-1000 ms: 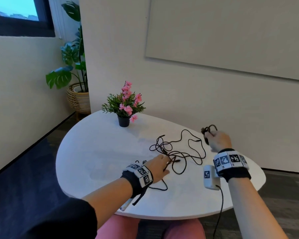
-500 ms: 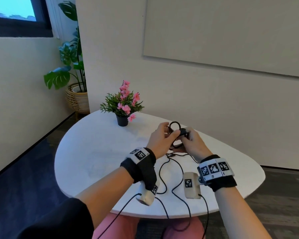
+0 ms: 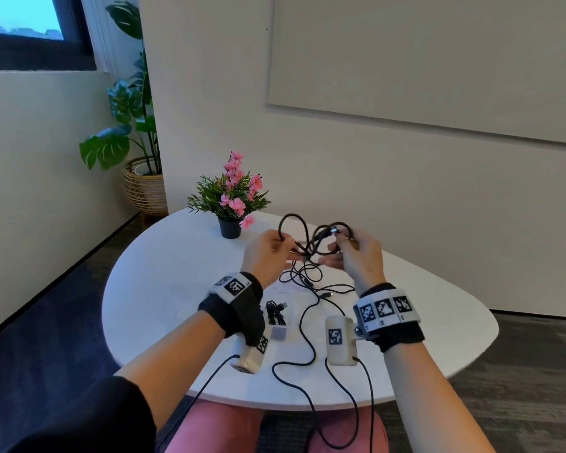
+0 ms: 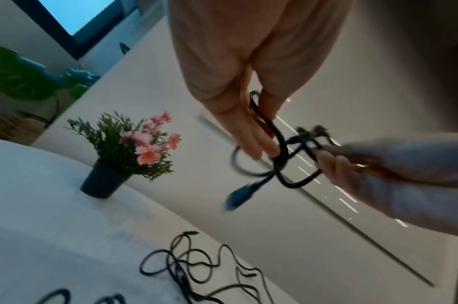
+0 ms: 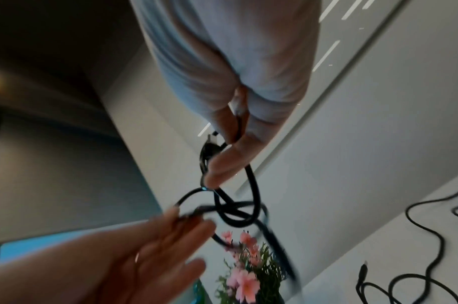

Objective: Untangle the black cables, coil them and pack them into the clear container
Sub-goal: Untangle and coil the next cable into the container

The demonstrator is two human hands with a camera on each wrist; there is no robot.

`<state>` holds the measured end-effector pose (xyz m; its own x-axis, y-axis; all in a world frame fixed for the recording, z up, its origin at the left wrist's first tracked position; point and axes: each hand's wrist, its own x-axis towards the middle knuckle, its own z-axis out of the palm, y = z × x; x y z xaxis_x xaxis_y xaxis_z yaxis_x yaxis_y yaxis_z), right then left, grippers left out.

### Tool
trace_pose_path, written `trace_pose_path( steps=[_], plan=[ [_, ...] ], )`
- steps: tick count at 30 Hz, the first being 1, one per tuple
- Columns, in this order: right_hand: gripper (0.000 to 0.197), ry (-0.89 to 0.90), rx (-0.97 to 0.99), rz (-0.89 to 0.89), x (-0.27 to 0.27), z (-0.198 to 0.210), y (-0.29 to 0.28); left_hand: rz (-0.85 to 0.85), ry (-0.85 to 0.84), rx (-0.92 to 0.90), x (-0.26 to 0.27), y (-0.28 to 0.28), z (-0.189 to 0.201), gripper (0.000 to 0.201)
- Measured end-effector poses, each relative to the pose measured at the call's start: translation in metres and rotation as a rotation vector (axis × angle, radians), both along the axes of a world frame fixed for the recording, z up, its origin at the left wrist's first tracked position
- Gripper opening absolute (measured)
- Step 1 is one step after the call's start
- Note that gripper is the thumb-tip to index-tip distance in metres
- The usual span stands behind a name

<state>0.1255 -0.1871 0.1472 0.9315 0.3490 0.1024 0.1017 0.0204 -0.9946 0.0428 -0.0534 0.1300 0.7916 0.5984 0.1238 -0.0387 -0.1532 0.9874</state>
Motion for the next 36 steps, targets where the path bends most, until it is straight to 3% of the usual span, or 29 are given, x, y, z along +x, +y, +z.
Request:
trace_pose_path(
  steps=[3,4,7,11,15,21,23,26,29,31,36],
  plan=[
    [0.015,-0.128,-0.086,0.006,-0.005,-0.005,0.011,-0.107,0.089,0.09,0.0,-0.012,-0.002,0.048],
    [0.018,-0.113,-0.078,0.012,-0.006,-0.006,0.012,-0.122,0.101,0.112,0.0,-0.013,-0.003,0.048],
    [0.024,0.005,-0.014,0.025,-0.005,-0.006,0.01,-0.076,0.094,0.247,-0.002,-0.002,-0.007,0.021],
    [0.029,0.076,0.008,-0.201,0.011,-0.001,-0.001,-0.01,-0.071,-0.168,-0.007,0.017,0.006,0.019],
    [0.032,0.231,0.13,-0.376,0.027,0.001,-0.013,-0.008,-0.178,-0.256,-0.015,0.031,0.022,0.017],
    [0.032,0.537,0.541,-0.258,0.031,-0.002,-0.009,-0.029,-0.189,-0.451,-0.019,0.039,0.023,0.02],
    [0.032,0.551,0.579,-0.2,0.035,-0.004,-0.012,-0.03,-0.174,-0.447,-0.023,0.043,0.021,0.021],
    [0.029,0.327,0.395,-0.147,0.04,-0.003,-0.02,0.0,-0.163,-0.374,-0.03,0.053,0.022,0.018],
    [0.025,-0.198,-0.009,-0.106,0.041,0.001,-0.029,0.043,-0.174,-0.222,-0.037,0.066,0.029,0.022],
    [0.027,-0.449,-0.159,-0.091,0.044,0.003,-0.032,0.074,-0.165,-0.061,-0.038,0.073,0.034,0.021],
    [0.025,-0.816,-0.278,-0.225,0.056,0.007,-0.04,0.097,-0.064,0.521,-0.042,0.092,0.043,0.021]
  ],
)
